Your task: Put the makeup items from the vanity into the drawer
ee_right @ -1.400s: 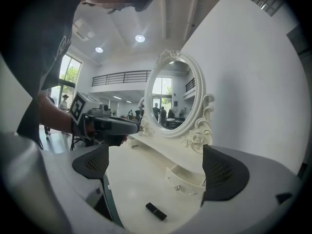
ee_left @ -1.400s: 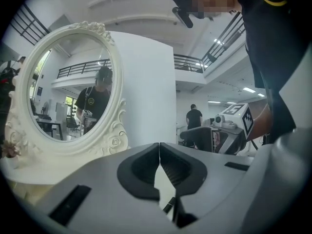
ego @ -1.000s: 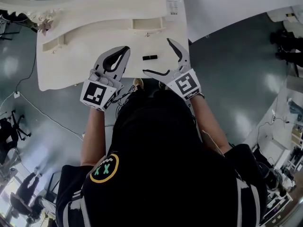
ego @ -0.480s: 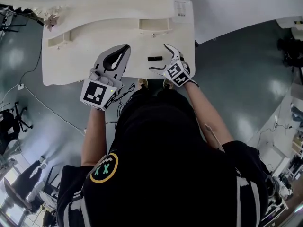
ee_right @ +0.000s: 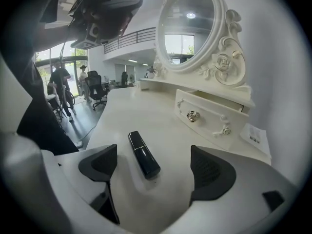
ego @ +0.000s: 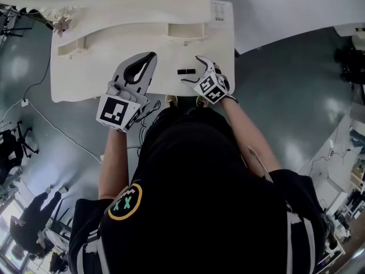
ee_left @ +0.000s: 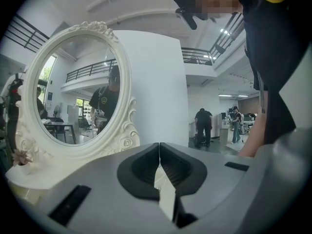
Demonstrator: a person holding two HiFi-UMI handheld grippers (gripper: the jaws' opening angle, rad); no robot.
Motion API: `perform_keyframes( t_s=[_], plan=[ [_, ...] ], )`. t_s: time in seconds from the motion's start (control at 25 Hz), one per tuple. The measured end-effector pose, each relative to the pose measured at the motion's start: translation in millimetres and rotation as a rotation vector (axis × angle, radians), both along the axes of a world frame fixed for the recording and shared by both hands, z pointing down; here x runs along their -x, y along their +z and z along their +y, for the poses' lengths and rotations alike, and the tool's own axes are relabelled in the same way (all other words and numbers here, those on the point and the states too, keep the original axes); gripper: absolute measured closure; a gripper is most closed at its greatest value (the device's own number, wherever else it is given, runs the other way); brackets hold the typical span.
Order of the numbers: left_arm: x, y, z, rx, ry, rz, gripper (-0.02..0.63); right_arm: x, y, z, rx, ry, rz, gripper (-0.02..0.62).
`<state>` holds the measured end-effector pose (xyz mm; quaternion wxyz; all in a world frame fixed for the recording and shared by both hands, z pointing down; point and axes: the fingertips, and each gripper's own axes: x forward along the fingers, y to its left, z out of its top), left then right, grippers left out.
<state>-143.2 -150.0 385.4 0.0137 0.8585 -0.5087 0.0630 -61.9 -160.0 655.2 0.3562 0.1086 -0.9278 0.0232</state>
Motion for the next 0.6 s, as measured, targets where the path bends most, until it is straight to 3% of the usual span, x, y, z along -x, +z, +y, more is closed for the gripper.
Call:
perform_keyframes(
  t_s=[0.08, 0.16, 0.32, 0.6],
  plan=[
    [-0.4, -0.8, -0.3, -0.003, 0.001, 0.000, 0.583, -0.9, -0.6, 2.7, 0.002, -0.029, 0.008, 0.135],
    [-0.4, -1.5, 0.1, -0.004, 0.000, -0.001, 0.583, -0.7, -2.1, 9.0, -0.002, -0.084, 0.016, 0.212],
    [-1.0, -2.5, 0.7, -0.006, -0.004, 0.000, 0.583, -0.2, -1.3, 23.9, -0.059, -0.196, 0.046, 0.474],
    [-0.7, -1.9, 0.8, -0.008, -0.002, -0.002, 0.583, 1.6, -6.9, 21.8, -0.056, -0.162, 0.023, 0.477]
  ],
)
